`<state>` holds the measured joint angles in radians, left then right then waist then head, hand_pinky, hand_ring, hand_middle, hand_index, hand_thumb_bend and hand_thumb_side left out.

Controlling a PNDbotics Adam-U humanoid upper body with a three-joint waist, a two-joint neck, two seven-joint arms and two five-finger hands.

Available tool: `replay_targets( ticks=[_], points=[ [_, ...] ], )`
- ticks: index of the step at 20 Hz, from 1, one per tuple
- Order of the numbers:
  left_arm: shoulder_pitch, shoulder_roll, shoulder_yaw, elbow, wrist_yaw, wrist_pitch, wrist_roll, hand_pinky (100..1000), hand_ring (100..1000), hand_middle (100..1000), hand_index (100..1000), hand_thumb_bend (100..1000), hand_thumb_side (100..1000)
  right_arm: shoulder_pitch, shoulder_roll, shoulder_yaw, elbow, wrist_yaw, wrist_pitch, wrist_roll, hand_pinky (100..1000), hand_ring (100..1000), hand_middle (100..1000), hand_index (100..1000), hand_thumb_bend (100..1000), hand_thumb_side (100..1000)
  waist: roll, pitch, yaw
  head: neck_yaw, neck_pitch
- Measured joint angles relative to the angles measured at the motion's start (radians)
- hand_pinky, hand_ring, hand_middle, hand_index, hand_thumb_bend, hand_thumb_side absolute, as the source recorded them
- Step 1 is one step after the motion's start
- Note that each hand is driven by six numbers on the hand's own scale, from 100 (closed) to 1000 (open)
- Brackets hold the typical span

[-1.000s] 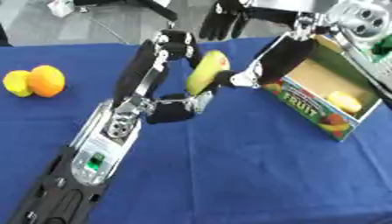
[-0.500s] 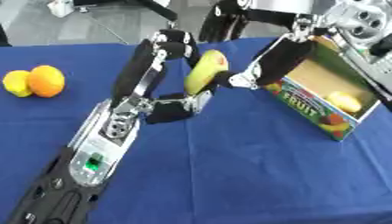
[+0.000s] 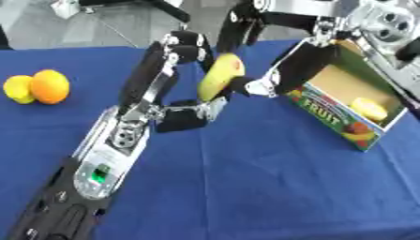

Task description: Pick up the objects with one hand, pass them to the other hand, and then place them into the box on the other side of the table.

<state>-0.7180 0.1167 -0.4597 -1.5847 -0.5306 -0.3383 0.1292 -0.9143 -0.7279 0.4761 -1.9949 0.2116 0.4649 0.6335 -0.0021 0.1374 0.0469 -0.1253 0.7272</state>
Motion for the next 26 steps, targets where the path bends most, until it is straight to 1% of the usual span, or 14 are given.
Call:
replay_targets(
  ticks=[9,11,15,19,23,24,26],
  points=[
    [0.0,0.0,0.0,-0.009,-0.012,-0.009,-0.009,569,446,405,430,100,100,0.0,0.0,0.004,-0.002,-0.016,0.006,0.004,703,703,548,624,221,100,0.0,0.0,0.001,0.0,0.0],
    [0.0,0.0,-0.002,-0.01,-0.015,-0.011,-0.011,569,446,405,430,100,100,0.0,0.0,0.004,-0.002,-0.016,0.007,0.004,696,693,525,605,215,100,0.0,0.0,0.001,0.0,0.0],
    [0.0,0.0,-0.007,-0.011,-0.02,-0.014,-0.014,570,447,407,433,100,100,0.0,0.0,0.004,-0.002,-0.022,0.013,0.002,685,678,503,581,218,100,0.0,0.0,0.001,0.0,0.0],
    [0.0,0.0,-0.008,-0.013,-0.023,-0.014,-0.013,579,453,416,447,100,100,0.0,0.0,0.004,-0.002,-0.023,0.018,-0.002,679,669,485,561,244,100,0.0,0.0,0.001,0.0,0.0],
    [0.0,-0.001,-0.011,-0.009,-0.024,-0.001,-0.004,597,463,431,465,100,100,0.0,-0.001,0.004,-0.002,-0.023,0.019,-0.004,676,663,475,544,264,100,0.0,0.0,0.001,0.001,0.0],
    [0.0,-0.001,-0.012,-0.008,-0.024,0.006,0.0,606,470,443,480,171,100,0.0,-0.001,0.004,-0.002,-0.023,0.019,-0.004,677,661,470,537,272,100,0.0,0.0,0.001,0.001,0.0],
    [0.0,-0.005,-0.012,0.0,-0.024,0.025,0.011,617,479,454,493,214,100,0.0,-0.002,0.005,-0.002,-0.023,0.017,-0.001,677,659,466,530,278,100,0.0,0.0,0.001,0.001,0.0]
  ],
)
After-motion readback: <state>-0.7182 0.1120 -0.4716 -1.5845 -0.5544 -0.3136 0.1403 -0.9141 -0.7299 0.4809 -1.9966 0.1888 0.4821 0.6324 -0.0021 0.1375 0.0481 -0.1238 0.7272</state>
